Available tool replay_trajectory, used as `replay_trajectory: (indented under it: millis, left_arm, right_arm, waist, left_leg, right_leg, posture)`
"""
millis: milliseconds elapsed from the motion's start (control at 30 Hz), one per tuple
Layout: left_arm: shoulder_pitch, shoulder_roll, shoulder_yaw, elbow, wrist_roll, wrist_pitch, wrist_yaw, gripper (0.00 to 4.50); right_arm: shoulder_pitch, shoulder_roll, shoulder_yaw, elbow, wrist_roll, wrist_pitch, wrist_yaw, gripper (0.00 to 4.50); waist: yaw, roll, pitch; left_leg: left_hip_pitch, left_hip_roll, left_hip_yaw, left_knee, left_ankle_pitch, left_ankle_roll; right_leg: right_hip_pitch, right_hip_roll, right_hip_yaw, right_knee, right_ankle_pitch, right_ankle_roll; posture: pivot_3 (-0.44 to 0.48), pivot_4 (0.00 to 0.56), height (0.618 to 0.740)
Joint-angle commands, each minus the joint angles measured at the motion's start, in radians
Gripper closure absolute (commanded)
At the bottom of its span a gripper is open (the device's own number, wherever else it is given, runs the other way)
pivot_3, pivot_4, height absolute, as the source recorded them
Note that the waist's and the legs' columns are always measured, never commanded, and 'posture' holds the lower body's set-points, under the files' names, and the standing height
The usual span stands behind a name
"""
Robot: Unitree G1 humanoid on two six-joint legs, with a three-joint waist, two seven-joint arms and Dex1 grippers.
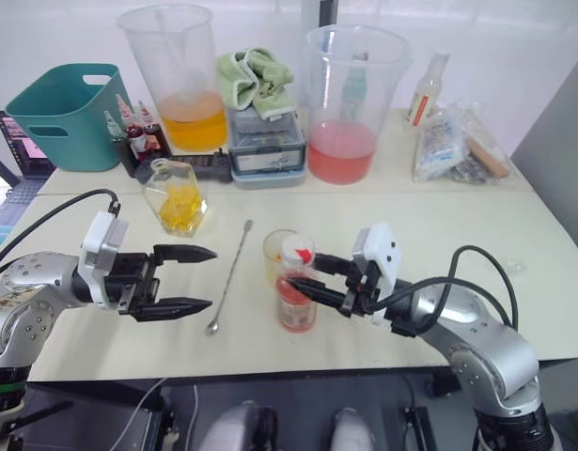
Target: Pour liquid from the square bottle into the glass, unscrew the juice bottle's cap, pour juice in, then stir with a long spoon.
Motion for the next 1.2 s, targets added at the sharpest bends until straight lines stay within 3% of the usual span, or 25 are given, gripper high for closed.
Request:
replay_trajectory:
  millis: [33,133,167,533,833,967,1200]
  left_arm:
    - [0.004,0.013,0.037,-0.037,-0.013,-0.011,0.002,0.00]
    - [0.008,0.006,0.045,-0.040,-0.009,-0.019,0.012,0.00]
    - [0.003,-0.005,0.049,-0.040,-0.009,-0.020,0.031,0.00]
    - [-0.034,-0.047,0.010,-0.125,-0.063,0.064,0.136,0.00]
    - [-0.197,-0.153,-0.176,-0.155,-0.004,0.173,0.282,0.00]
    - [-0.288,-0.246,-0.267,-0.123,0.034,0.202,0.343,0.00]
    - [-0.337,-0.294,-0.341,-0.096,0.099,0.188,0.342,0.00]
  right_arm:
    - [-0.023,-0.036,-0.031,0.007,0.051,0.010,0.048,1.11]
    - [-0.031,-0.094,-0.064,0.037,0.063,0.002,0.113,0.09]
    - [-0.043,-0.118,-0.084,0.054,0.075,0.004,0.136,0.02]
    - [-0.053,-0.326,-0.291,0.199,0.155,0.004,0.364,0.02]
    - [0.004,-0.369,-0.357,0.163,0.187,0.032,0.352,0.02]
    - [0.037,-0.367,-0.383,0.151,0.172,0.023,0.322,0.02]
    - [0.124,-0.360,-0.448,0.107,0.178,0.013,0.297,0.02]
  waist:
    - [0.000,0.000,0.000]
    - [0.001,0.000,0.000]
    - [0.003,0.000,0.000]
    - [0.009,0.000,0.000]
    - [0.024,-0.001,0.000]
    - [0.031,-0.001,0.000]
    - [0.027,-0.001,0.000]
  left_leg:
    - [0.000,0.000,0.000,0.000,0.000,0.000]
    - [0.000,0.000,0.000,0.000,0.000,0.000]
    - [0.000,0.000,0.000,0.000,0.000,0.000]
    - [0.000,0.000,-0.001,0.001,-0.001,0.002]
    - [0.000,0.000,-0.001,0.002,-0.001,0.003]
    - [0.000,0.000,-0.001,0.003,-0.001,0.003]
    - [0.000,0.000,-0.001,0.003,-0.001,0.004]
  right_leg:
    - [0.000,0.000,0.000,0.000,0.000,0.000]
    - [0.000,0.000,0.000,0.000,0.000,0.000]
    - [0.000,0.000,0.000,0.000,0.000,0.000]
    - [0.002,0.000,0.000,-0.002,0.000,0.000]
    - [0.003,0.000,0.000,-0.002,0.000,0.000]
    - [0.004,0.000,0.000,-0.002,0.000,0.000]
    - [0.004,0.000,0.000,-0.002,0.000,0.001]
  posture:
    - [0.000,0.150,0.739]
    - [0.000,0.150,0.739]
    - [0.000,0.150,0.739]
    - [0.000,0.150,0.739]
    - [0.000,0.150,0.739]
    - [0.000,0.150,0.739]
    - [0.000,0.150,0.739]
